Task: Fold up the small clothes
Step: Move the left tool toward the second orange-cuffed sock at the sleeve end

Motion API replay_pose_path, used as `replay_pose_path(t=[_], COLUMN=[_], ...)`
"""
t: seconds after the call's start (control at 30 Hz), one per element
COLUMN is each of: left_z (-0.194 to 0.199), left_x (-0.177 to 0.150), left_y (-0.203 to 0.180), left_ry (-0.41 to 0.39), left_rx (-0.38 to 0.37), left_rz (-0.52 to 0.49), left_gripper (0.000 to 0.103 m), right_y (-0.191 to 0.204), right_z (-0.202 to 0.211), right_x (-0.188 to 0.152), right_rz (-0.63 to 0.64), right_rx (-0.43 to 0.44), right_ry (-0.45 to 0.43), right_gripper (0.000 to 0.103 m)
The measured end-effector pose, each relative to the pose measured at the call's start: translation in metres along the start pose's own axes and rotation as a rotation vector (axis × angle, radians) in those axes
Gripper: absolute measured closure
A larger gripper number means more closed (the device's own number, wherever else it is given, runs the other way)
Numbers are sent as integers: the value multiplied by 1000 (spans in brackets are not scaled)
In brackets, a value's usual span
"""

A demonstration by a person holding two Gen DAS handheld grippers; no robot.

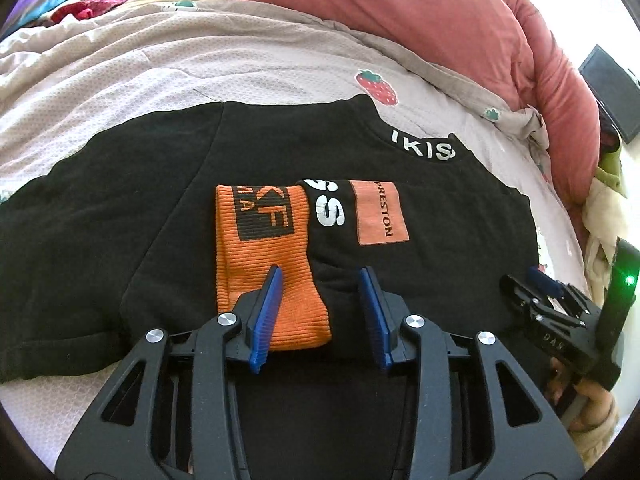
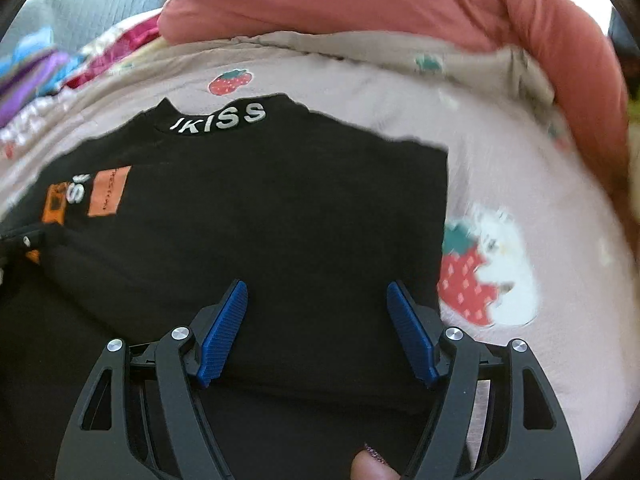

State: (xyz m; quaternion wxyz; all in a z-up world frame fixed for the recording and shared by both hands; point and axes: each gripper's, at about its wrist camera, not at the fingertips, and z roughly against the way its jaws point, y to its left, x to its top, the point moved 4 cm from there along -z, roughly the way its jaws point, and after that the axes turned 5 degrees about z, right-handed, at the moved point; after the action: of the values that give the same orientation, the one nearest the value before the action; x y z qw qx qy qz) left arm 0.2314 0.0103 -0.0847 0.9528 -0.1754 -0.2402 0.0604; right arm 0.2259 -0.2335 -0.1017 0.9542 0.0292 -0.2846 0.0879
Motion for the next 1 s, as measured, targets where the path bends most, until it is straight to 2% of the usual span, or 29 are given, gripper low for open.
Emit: replay_pose_path(t=[0.13, 0.43, 0.5, 0.57, 0.6, 0.73, 0.83, 0.87, 1.0], left_z=[2, 21, 25, 31, 33, 42, 48, 49, 60], left_x=[0, 0, 0, -1, 0, 0, 0, 0, -2], left_y=[-2, -6, -8, -9, -9, -9, -9, -9, -9], left_ry=[-7, -40, -51, -65, -70, -103, -115, -117, -147], left_rx=[-6, -23, -26, -25, -24, -8, 1, 6, 31], left_rz=[-2, -3, -16, -23, -24, -32, -42, -45, -66], left_gripper=[68, 51, 47, 37, 35, 22, 19, 9, 10], right_y=[3, 4, 5, 6, 7, 9, 12, 14, 19], right_z=[6, 33, 38, 43, 44, 51, 57, 59, 65], right_x=[-1, -10, -10, -9, -9, -7, -6, -5, -3], right_rz=[-6, -48, -54, -60, -60, -71, -75, -70, -61], right_rx=[-4, 51, 58, 69, 71, 85, 91, 91, 93], right_ry=[-15, -69, -76, -87, -89, -105, -119, -125, -140], right_gripper=[32, 31, 26, 25, 25, 16, 11, 10, 8])
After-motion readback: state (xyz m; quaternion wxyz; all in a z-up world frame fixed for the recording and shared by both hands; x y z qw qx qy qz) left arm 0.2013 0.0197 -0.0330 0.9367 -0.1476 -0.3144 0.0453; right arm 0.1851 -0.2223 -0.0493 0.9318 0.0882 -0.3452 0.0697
